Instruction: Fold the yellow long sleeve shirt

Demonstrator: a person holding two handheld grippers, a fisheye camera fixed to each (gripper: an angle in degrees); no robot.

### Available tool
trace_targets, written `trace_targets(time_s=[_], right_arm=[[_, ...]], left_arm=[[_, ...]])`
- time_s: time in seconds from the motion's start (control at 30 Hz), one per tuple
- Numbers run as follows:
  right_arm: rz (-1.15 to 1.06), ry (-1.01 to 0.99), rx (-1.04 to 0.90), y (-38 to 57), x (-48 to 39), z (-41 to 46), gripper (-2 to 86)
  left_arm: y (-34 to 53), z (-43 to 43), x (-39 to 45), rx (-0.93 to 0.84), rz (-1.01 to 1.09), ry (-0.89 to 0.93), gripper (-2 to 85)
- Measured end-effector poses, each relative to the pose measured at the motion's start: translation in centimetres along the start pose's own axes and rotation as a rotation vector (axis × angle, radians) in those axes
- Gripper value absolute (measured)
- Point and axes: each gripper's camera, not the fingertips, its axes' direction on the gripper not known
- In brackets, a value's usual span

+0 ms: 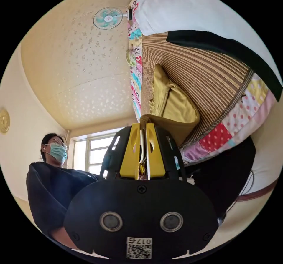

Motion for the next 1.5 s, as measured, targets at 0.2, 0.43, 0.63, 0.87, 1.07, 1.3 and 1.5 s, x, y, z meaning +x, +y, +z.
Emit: trace_targets(time_s=[0.2, 0.43, 0.63, 0.87, 1.07, 1.3, 1.5], right_arm=[[-0.026, -0.082, 0.119, -6.8, -1.3, 6.4, 3.0], [-0.023, -0.097, 0.201, -12.9, -3.5, 12.7, 3.1], [0.042, 0.006, 0.223, -18.4, -3.1, 17.7, 3.4], [0.21, -0.125, 0.395, -18.5, -3.1, 20.2, 5.9], [-0.015, 0.24, 0.115, -15.1, -10.2, 25.6, 6.8], [-0.365, 0.601, -0.46, -8.5, -15.7, 43.2, 10.3], [-0.517, 0.683, -0.765, -1.9, -18.3, 58.9, 15.6]], left_arm=[[-9.0, 5.6, 1.2, 0.088, 0.084, 0.115, 3.9], [-18.2, 10.6, 2.4, 0.116, 0.123, 0.076, 3.9], [-25.6, 15.0, -0.7, 0.175, 0.018, -0.09, 4.0], [-28.7, 16.9, -2.0, 0.17, 0.131, -0.242, 9.2], [-23.6, 14.5, -2.1, 0.102, 0.22, -0.558, 12.3], [-17.0, 18.3, -8.2, -0.217, 0.238, -0.747, 15.8], [-15.7, 18.5, -14.0, -0.135, 0.094, -0.701, 9.1]])
